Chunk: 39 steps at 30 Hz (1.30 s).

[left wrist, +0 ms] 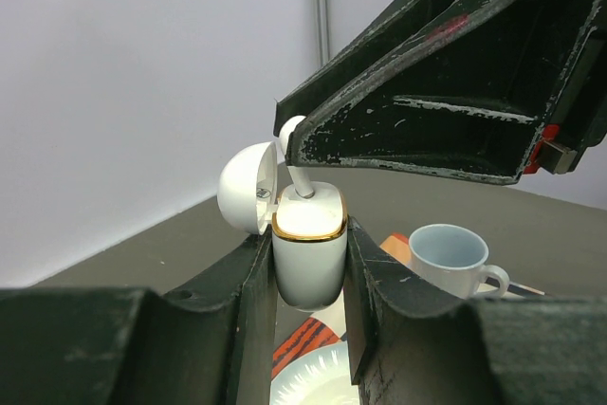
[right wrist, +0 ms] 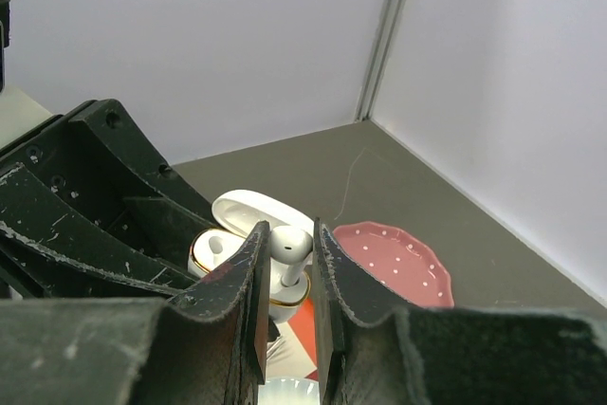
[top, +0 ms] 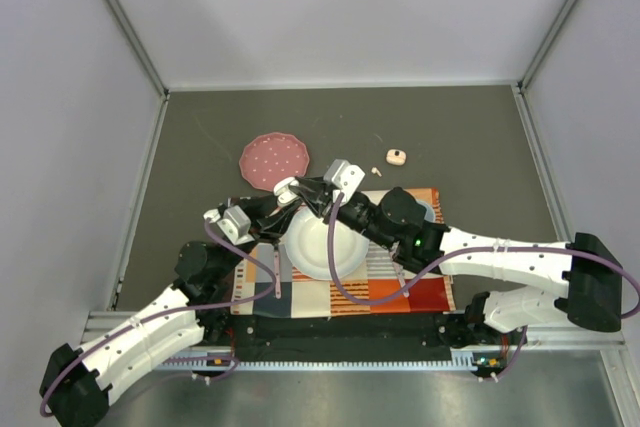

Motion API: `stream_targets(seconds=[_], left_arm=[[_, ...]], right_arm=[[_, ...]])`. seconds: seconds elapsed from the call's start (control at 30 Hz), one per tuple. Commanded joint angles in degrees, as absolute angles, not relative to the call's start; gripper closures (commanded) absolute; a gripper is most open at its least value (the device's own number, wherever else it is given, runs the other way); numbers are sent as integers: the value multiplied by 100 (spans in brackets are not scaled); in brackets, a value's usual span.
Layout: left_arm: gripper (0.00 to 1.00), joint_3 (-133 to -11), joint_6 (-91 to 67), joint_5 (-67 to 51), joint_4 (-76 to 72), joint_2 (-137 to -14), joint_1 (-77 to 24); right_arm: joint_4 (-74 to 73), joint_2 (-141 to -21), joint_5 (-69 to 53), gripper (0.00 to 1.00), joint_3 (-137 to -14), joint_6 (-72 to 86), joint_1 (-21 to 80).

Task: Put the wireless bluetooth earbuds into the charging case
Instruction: Insert the right earbud into the right side groove of the charging case, then move the left earbud to the center of the board.

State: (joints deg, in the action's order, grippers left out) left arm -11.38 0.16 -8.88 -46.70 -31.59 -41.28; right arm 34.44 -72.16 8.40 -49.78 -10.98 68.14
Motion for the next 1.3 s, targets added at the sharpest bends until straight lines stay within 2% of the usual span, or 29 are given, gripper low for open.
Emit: stream_targets(seconds=[0.0,0.63,0.83,1.0,1.07,1.2,1.23,1.27], left_arm=[[100,-1160,9,-650,-5150,-3076,-4104],[100,-1125,9,-580,-5186,-3032,-4104],[100,-1134,9,-624,-5203,-3059,-4104],[100,-1134,9,-624,-5194,-3050,-4104],[100,-1125,17,-607,-5168,-3050,-4104],[100,-1108,18,-606,-5159,-3041,-4096],[100,-1107,18,-606,-5159,-3058,-4096],[100,-1107,9,-606,-5159,-3050,-4104]], right_arm=[[3243,-7207,808,100,-4957,-1248,6961],[2918,-7154,897,99,-4983,-1345,7005],[2821,-7198,844,96,-5054,-1283,6996],[2778,-7260,887,83,-5133,-1178,6996],[2760,-7260,931,68,-5168,-1125,6996],[2751,-7190,1002,49,-5203,-994,6996],[2812,-7094,993,34,-5177,-950,7005],[2839,-7049,967,28,-5168,-888,6996]])
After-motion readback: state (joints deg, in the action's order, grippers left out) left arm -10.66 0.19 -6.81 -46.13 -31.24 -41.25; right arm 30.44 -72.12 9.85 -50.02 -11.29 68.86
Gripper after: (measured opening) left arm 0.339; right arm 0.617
